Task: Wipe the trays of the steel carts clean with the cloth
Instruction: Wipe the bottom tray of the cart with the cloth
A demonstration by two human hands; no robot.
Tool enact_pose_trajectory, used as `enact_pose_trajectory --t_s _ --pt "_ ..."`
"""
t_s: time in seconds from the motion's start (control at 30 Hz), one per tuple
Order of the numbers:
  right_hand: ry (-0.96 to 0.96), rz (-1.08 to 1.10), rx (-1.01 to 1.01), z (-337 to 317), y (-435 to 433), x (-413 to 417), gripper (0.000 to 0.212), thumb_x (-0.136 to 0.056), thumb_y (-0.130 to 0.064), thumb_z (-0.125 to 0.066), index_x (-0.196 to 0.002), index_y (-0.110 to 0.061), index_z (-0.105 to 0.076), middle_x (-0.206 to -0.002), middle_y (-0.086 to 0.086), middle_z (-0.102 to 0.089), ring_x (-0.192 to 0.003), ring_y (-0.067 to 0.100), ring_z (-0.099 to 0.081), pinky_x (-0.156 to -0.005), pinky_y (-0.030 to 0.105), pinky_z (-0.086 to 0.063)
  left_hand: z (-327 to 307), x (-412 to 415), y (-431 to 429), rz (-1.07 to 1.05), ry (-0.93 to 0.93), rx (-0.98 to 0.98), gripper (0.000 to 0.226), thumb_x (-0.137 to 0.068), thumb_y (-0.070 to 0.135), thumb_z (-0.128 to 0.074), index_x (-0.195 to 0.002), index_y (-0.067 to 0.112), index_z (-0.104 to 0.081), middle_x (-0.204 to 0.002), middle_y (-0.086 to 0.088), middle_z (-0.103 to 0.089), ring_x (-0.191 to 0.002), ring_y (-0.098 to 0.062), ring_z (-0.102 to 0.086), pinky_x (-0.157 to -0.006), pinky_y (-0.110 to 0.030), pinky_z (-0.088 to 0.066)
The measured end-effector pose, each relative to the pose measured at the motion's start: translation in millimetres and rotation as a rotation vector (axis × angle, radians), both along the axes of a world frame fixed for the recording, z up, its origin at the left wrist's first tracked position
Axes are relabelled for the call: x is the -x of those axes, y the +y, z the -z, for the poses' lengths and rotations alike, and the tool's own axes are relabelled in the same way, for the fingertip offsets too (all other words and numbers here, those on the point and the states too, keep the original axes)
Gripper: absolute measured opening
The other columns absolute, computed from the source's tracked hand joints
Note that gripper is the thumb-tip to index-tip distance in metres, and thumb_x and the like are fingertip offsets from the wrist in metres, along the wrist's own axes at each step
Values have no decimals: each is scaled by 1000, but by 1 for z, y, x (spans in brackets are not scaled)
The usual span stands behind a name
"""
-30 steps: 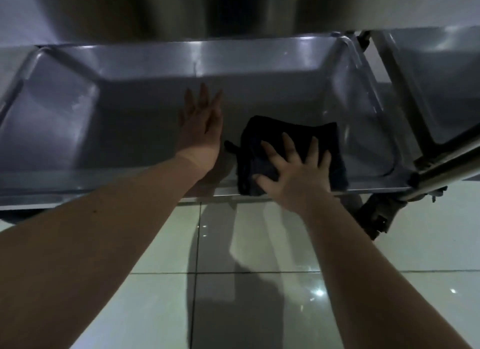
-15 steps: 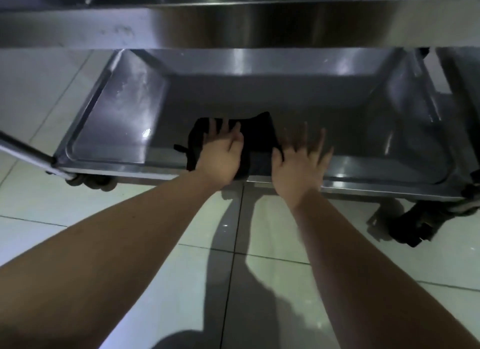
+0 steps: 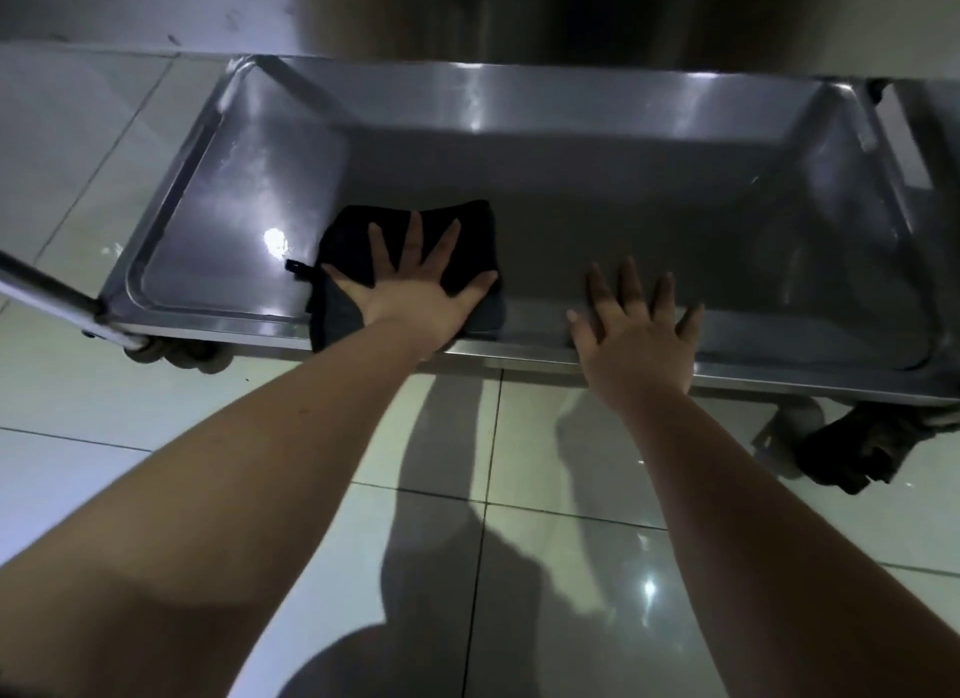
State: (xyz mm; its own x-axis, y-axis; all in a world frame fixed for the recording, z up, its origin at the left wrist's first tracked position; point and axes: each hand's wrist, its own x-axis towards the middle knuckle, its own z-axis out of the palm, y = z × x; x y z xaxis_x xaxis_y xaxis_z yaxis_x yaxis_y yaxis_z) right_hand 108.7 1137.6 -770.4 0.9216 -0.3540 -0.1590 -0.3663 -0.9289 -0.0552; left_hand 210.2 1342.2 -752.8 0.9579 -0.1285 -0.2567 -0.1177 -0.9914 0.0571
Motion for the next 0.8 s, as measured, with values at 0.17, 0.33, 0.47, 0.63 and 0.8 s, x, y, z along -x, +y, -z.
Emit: enact_pose_trajectory --t_s 0.17,0.33,0.47,0.63,0.8 --pt "11 93 -23 -7 11 -2 67 -90 -69 -19 -151 -49 2 -164 -12 2 -150 32 8 -111 69 7 -1 -10 36 45 9 -30 86 -63 96 -2 -141 63 13 -161 15 17 -147 -30 19 -91 -82 14" --pt "-369 85 -300 -24 65 -41 61 -100 -39 -35 -156 -33 -11 -164 -5 -10 -151 23 -1 -119 48 5 -5 12 -5 103 60 31 89 -67 94 -13 -145 58 9 -161 10 19 -145 -35 23 -86 -81 22" --pt "-95 96 -254 -11 91 -56 54 -104 -43 -22 -154 -40 -3 -165 -4 -3 -151 25 4 -118 52 9 -4 15 1 144 26 116 76 -75 85 -18 -145 61 2 -162 13 13 -147 -31 21 -87 -79 23" --pt "0 -16 -96 -3 95 -54 58 -94 -66 -12 -148 -55 6 -164 1 7 -149 34 12 -113 65 9 3 -17 69 161 -18 45 86 -65 96 -13 -142 64 8 -161 18 15 -148 -25 20 -91 -78 21" --pt "7 -41 -16 0 93 -52 65 -86 -75 -13 -146 -58 5 -164 0 9 -149 35 12 -113 65 8 5 -50 143 128 -40 -1 86 -59 101 -8 -137 69 10 -160 23 14 -149 -22 15 -99 -79 11"
